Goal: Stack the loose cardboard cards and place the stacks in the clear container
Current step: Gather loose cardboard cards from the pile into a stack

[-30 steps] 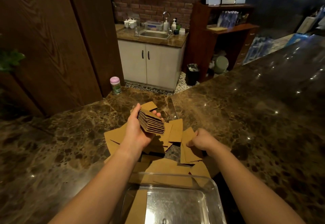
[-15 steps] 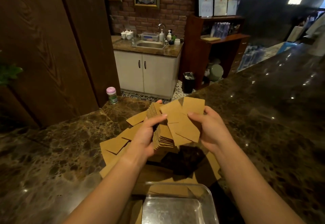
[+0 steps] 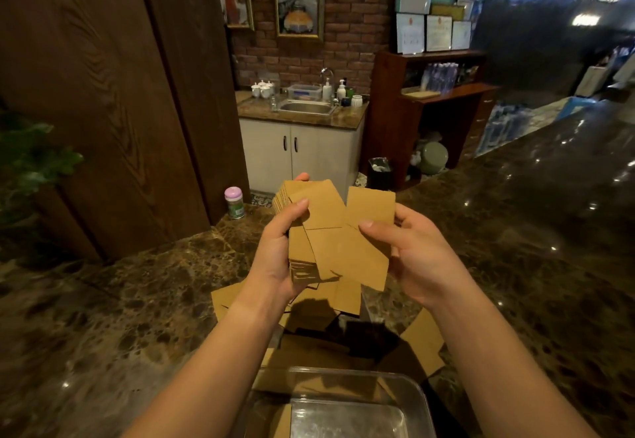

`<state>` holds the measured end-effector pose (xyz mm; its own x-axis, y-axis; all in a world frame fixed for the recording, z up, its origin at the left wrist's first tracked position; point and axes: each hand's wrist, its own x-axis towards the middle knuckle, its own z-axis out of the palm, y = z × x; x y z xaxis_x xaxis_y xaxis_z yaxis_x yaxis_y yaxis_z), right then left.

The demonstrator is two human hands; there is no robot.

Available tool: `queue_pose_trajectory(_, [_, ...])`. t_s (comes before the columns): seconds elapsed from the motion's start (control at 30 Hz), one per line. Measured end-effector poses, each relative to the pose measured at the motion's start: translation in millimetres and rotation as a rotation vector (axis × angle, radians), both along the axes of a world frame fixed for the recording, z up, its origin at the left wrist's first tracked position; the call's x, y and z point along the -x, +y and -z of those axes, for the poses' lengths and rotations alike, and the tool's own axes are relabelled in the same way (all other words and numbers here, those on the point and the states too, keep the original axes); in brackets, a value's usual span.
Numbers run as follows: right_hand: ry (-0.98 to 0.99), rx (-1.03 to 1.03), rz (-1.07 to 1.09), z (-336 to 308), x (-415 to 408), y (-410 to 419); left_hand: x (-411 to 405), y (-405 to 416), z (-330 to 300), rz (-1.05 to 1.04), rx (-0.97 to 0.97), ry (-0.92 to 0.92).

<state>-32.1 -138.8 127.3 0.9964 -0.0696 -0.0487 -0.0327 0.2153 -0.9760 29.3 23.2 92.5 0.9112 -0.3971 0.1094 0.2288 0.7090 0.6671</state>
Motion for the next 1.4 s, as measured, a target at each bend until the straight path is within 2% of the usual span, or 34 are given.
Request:
queue_pose_trajectory(0.1, [-0.056, 0.038, 0.020, 4.0, -0.2, 9.7, 4.6, -5.8, -1.3, 0.000, -0.001, -0.021])
queue_pose_trajectory(0.17, [-0.101, 0.145, 0.055, 8.4, -1.0, 17.0, 7.7, -10.0, -0.8, 0.028, 0.007, -0.018])
queue_pose_trajectory(0.23, [-0.170, 0.426, 0.092, 10.8, -1.9, 20.9, 10.4, -12.1, -0.4, 0.061, -0.006, -0.005])
queue_pose_trajectory(0.3, [-0.151, 0.726, 0.195, 10.7, -4.2, 21.9, 10.2, -12.0, 1.7, 0.069, -0.009, 0.005])
queue_pose_trajectory(0.37, [-0.101, 0.867, 0.279, 8.4, -4.4, 24.6, 8.0, -11.8, 3.3, 0.050, 0.019, -0.002])
queue_pose_trajectory(0.4, [-0.058, 0.847, 0.259, 8.4, -4.3, 25.4, 6.5, -12.4, 4.2, 0.015, 0.035, -0.009])
queue_pose_trajectory(0.43, [0.001, 0.727, 0.180, 8.1, -4.0, 26.2, 4.7, -13.0, 4.9, -0.037, 0.050, -0.018])
queue_pose_trajectory(0.5, [0.155, 0.262, -0.078, 12.5, -3.7, 28.8, 1.1, -14.8, 7.3, -0.160, 0.064, -0.041])
queue_pose_trajectory(0.57, [0.273, -0.070, -0.197, 22.8, -6.4, 27.7, -1.9, -16.6, 10.5, -0.252, 0.063, -0.078])
queue_pose_trajectory(0.7, [0.330, -0.241, -0.144, 46.6, -19.4, 24.2, -5.6, -18.8, 25.9, -0.294, -0.042, -0.160])
queue_pose_trajectory(0.8, [0.249, -0.145, -0.157, 59.2, -29.0, 18.6, -12.3, -9.7, 37.5, -0.314, -0.192, -0.130])
queue_pose_trajectory(0.87, [0.123, 0.084, -0.122, 64.4, -36.6, 9.8, -22.7, 1.7, 42.7, -0.292, -0.245, -0.100])
queue_pose_trajectory(0.97, [-0.031, 0.563, -0.056, 74.3, -49.3, -2.6, -32.5, 12.9, 50.1, -0.336, -0.416, -0.106])
queue_pose_trajectory(1.07, [-0.116, 0.791, -0.039, 104.9, -60.7, -8.1, -34.8, -1.2, 62.9, -0.323, -0.719, -0.093])
queue_pose_trajectory(1.13, [-0.109, 0.812, -0.037, 130.5, -67.8, -10.2, -38.4, -15.3, 81.4, -0.285, -0.904, -0.007])
queue_pose_trajectory(1.23, [-0.060, 0.787, -0.070, 161.5, -73.9, -13.9, -45.7, -23.1, 111.2, -0.220, -0.915, 0.244])
queue_pose_trajectory(1.27, [-0.035, 0.776, -0.069, 172.1, -74.7, -14.9, -47.0, -23.0, 122.4, -0.224, -0.905, 0.262])
queue_pose_trajectory(1.33, [0.001, 0.695, -0.043, 189.6, -73.7, -14.9, -50.8, -22.2, 143.2, -0.242, -0.931, 0.172])
queue_pose_trajectory(1.4, [0.048, 0.479, 0.023, 199.1, -74.0, -10.5, -52.4, -23.2, 151.2, -0.266, -0.935, 0.096])
